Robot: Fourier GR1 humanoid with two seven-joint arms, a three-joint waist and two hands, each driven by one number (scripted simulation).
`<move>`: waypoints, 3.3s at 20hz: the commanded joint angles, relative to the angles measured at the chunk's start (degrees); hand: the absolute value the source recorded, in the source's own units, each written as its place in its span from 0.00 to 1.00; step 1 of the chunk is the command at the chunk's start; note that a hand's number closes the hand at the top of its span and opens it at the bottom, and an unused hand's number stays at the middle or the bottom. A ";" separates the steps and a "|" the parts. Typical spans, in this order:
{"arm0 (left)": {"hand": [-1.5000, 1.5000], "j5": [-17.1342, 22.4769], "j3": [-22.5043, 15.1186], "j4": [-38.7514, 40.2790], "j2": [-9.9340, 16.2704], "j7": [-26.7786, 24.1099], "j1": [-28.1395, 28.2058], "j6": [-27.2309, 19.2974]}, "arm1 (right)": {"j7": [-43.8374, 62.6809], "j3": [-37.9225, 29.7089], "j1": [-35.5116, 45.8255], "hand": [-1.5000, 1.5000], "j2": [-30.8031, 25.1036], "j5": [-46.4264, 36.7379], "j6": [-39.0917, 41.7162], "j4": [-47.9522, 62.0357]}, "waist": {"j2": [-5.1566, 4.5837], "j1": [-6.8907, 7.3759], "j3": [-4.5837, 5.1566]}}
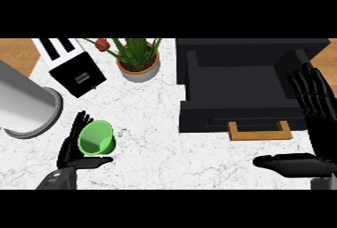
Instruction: Pick up the cup, place it into the drawer and close the drawer
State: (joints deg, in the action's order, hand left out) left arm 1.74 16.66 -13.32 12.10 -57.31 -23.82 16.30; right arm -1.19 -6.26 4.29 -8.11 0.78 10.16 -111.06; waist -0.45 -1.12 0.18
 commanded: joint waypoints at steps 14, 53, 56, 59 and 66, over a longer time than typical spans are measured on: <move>1.00 4.01 -0.09 -4.18 -3.12 -4.99 -0.41 16.87 | -2.46 -1.99 -2.56 0.00 -1.45 1.87 2.58 0.97 | 0.03 -0.03 -0.03; 1.00 6.59 -11.63 -47.24 -11.30 38.63 -26.58 -16.67 | -1.40 -2.19 -1.57 0.00 -0.64 -0.64 0.90 1.95 | 0.54 0.81 -0.22; 1.00 8.48 -17.59 -42.59 -12.07 36.32 -29.46 -21.38 | -2.32 -5.14 -2.17 0.00 -2.30 3.86 3.63 1.35 | 0.37 0.02 -0.21; 1.00 6.95 -16.65 -38.61 -12.08 37.96 -35.09 -23.88 | -2.35 -3.59 -0.04 0.00 -1.47 0.41 1.72 3.55 | 0.27 0.30 -0.21; 1.00 15.59 -23.70 -28.26 -12.09 39.02 -42.11 -31.86 | -3.62 -3.86 -1.42 0.00 -1.62 1.14 2.93 3.47 | 0.09 -0.94 -0.22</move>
State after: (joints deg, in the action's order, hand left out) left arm 13.54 -3.68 -47.79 0.05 -17.68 -62.14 -11.80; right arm -3.23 -9.74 3.05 -9.17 2.16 12.29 -109.04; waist -0.20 -1.41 -0.03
